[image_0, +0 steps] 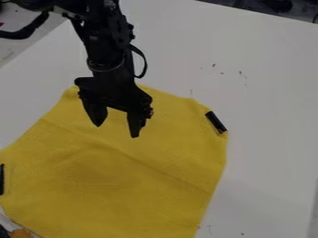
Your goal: Plier le tissu de haut à gauche vers le bas à droite
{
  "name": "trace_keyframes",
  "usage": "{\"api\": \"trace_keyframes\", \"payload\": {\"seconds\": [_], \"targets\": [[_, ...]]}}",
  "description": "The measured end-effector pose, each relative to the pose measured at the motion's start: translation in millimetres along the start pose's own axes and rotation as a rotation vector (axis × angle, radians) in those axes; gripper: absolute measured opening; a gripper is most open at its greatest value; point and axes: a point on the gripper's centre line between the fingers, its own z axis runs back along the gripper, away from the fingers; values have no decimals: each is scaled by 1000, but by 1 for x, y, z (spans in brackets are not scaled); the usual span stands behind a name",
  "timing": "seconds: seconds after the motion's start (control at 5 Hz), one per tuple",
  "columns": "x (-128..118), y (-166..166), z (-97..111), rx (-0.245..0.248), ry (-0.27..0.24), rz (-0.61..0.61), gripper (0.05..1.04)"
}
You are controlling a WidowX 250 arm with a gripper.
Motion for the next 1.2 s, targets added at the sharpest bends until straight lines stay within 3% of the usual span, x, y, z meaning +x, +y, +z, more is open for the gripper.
{"api": "trace_keyframes", "payload": {"seconds": [0.2,0.4,0.8,1.2], "targets": [[-3,0,-5,0,20,0,1001],[1,6,-14,33,18,-9,1001],[58,57,-30,39,-61,-141,1001],[100,96,-32,66,-87,-207,1001]]}}
